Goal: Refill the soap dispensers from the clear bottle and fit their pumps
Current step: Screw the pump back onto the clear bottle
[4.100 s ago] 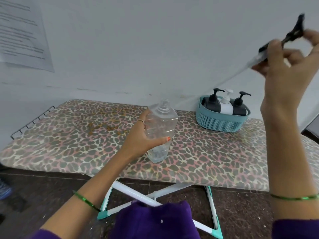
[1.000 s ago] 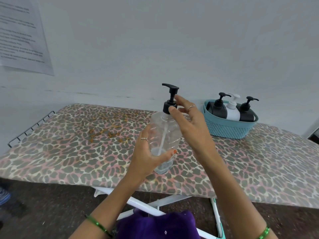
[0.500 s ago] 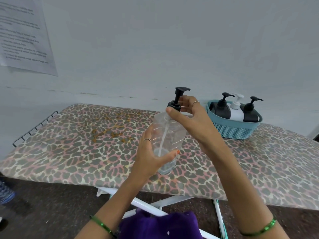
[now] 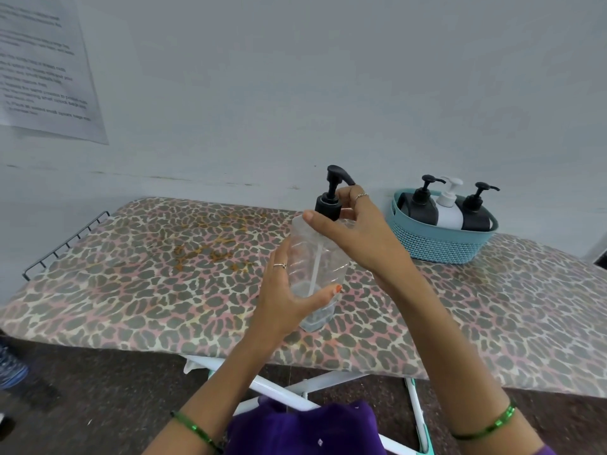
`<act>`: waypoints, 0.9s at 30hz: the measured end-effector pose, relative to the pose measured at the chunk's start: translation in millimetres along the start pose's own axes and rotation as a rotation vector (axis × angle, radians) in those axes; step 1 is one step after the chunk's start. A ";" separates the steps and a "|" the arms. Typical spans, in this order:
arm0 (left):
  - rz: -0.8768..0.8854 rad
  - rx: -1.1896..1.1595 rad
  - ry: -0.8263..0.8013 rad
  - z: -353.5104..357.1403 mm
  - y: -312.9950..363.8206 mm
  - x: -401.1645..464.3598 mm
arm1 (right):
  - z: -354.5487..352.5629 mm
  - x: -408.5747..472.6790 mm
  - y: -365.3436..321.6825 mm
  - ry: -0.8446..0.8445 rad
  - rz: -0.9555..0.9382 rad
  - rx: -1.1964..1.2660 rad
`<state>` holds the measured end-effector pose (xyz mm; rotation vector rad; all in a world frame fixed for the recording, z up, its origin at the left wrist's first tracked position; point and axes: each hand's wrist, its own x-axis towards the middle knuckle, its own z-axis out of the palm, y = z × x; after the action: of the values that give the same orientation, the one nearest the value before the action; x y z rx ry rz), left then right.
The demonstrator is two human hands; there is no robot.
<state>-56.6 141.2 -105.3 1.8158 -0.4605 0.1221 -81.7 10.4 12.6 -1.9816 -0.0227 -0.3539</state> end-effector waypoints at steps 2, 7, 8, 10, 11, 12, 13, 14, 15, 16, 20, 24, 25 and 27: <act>-0.003 -0.003 0.002 0.2 -1.2 0.8 | -1.5 -1.8 1.3 -0.014 -0.007 0.027; -0.004 0.013 0.018 2.9 -5.9 0.9 | -12.9 -5.5 3.7 -0.012 -0.029 0.140; -0.007 0.010 0.019 3.2 -6.4 0.7 | -14.3 -5.6 3.3 -0.008 -0.034 0.134; -0.002 0.005 0.019 4.3 -6.9 0.2 | -13.8 -4.9 3.3 0.022 -0.037 0.125; -0.002 0.005 0.018 4.7 -5.5 -0.3 | -12.1 -4.3 3.2 0.048 -0.034 0.127; -0.005 0.008 0.018 5.1 -4.1 -0.7 | -10.1 -3.8 2.6 0.075 -0.032 0.124; -0.007 0.009 0.017 5.3 -3.1 -1.1 | -7.6 -3.3 2.8 0.093 -0.030 0.115; -0.004 0.008 0.017 5.5 -3.4 -1.4 | -5.6 -3.0 2.3 0.097 -0.029 0.099; -0.009 0.016 0.007 6.0 -4.9 -2.0 | -4.0 -3.0 2.1 0.088 -0.029 0.086; -0.016 0.031 -0.011 6.3 -6.5 -3.7 | -3.4 -3.9 1.3 0.066 -0.030 0.076; -0.025 0.065 -0.070 10.0 -16.3 -10.9 | -9.7 -6.1 2.3 -0.027 -0.035 0.085; -0.044 0.043 -0.090 11.0 -18.9 -9.8 | -16.6 -4.6 5.0 -0.057 -0.072 0.148; -0.037 0.042 -0.090 11.5 -18.9 -9.9 | -16.2 -4.0 5.4 -0.052 -0.083 0.144; -0.029 0.037 -0.082 12.0 -18.7 -10.3 | -13.0 -3.5 5.4 -0.021 -0.087 0.148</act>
<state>-61.0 136.6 -129.0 1.8686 -0.4921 0.0363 -87.2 -3.0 11.8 -1.8417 -0.1446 -0.3770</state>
